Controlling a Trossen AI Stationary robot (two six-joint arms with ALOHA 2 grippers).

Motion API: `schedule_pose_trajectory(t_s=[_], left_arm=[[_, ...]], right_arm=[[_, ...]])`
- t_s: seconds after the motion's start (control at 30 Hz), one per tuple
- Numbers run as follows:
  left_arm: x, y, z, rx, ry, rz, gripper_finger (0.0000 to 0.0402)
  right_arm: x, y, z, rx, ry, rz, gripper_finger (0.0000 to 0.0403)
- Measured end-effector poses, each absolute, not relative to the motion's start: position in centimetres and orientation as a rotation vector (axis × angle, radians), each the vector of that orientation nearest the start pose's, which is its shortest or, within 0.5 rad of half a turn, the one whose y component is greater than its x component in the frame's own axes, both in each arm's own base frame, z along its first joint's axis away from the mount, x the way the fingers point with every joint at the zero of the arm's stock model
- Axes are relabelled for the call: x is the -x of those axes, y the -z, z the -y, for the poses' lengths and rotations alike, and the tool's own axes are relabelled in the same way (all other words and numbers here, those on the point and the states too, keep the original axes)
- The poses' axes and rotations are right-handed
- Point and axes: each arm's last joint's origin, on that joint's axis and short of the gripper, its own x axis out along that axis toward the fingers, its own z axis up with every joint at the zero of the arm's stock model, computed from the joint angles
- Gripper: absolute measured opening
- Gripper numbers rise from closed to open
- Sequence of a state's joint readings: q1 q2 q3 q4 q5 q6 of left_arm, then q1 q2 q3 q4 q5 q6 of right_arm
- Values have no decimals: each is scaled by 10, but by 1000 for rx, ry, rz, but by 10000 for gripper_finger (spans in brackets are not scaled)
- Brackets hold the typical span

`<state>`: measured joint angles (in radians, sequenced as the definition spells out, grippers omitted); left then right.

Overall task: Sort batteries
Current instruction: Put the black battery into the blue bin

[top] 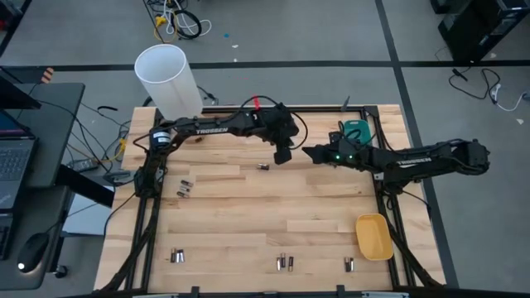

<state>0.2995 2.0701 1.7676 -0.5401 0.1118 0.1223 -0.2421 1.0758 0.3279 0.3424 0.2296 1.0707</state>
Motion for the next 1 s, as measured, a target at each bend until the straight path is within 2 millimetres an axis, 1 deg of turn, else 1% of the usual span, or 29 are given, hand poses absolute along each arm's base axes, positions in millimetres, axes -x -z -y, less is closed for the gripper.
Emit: schedule_pose_trajectory(t_s=[0.07,0.13,0.23,0.3,0.37,0.47,0.53,0.63,0.7,0.8,1.0], left_arm=[[-436,-249,-138,71,-142,-899,33],[-427,-255,-144,90,-155,-945,36],[-410,-264,-158,122,-190,-998,37],[-400,-265,-169,145,-221,-1017,37],[-390,-254,-180,174,-246,-1054,35],[-376,-229,-193,218,-273,-1121,27],[-368,-211,-197,241,-282,-1155,19],[-360,-186,-196,256,-279,-1175,13],[-358,-173,-194,251,-275,-1158,12],[-355,-158,-191,244,-274,-1140,13],[-358,-146,-189,227,-260,-1039,14]], right_arm=[[-195,-170,59,-1038,644,-182,222],[-200,-168,65,-1013,636,-282,220],[-220,-171,81,-936,634,-430,220],[-238,-174,93,-866,635,-503,220],[-258,-179,106,-798,621,-535,220],[-289,-182,122,-711,603,-573,220],[-306,-180,129,-669,586,-614,220],[-325,-176,136,-638,562,-641,220],[-333,-173,139,-643,541,-649,220],[-338,-171,138,-650,521,-658,220],[-334,-175,137,-626,512,-686,220]])
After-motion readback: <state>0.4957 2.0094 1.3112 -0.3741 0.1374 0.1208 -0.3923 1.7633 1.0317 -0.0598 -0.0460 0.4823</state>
